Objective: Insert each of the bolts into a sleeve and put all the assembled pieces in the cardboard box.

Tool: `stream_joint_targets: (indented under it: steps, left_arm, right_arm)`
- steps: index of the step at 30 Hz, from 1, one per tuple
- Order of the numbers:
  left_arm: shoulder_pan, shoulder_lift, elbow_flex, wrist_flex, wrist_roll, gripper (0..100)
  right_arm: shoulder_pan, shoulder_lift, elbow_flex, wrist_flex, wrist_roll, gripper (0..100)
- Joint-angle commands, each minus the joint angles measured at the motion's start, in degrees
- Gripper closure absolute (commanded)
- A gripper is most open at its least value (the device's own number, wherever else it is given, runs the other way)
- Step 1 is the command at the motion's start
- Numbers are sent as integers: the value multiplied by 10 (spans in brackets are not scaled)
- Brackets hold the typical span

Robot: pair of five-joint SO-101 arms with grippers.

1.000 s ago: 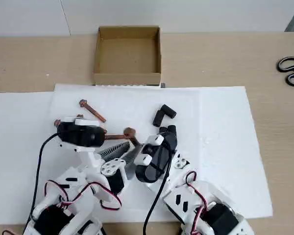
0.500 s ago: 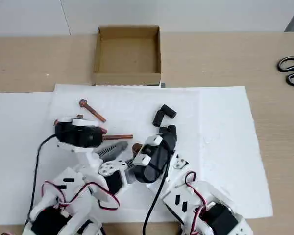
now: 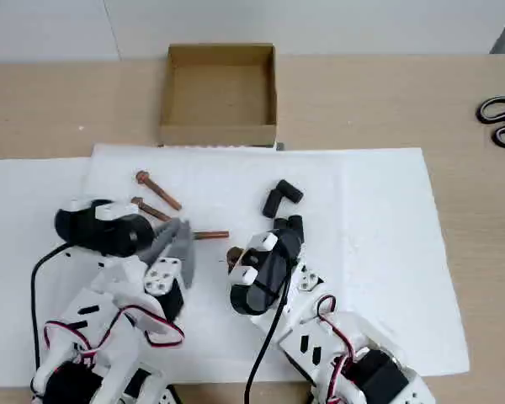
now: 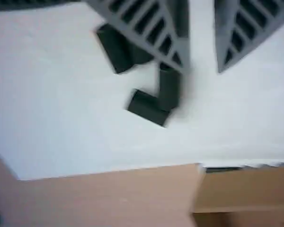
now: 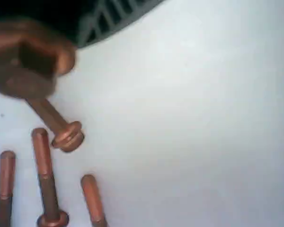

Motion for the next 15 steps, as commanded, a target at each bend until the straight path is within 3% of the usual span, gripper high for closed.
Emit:
stream_joint_targets:
  steps: [1, 7, 15]
  left_arm:
    - [-57, -2, 9, 0, -40, 994]
    - [-170, -2, 123, -4, -96, 994]
    - [-173, -2, 260, -65, -97, 994]
  right_arm:
    - [10, -2, -7, -13, 1, 995]
    - [96, -1, 8, -12, -75, 995]
    - [153, 0, 45, -17, -90, 995]
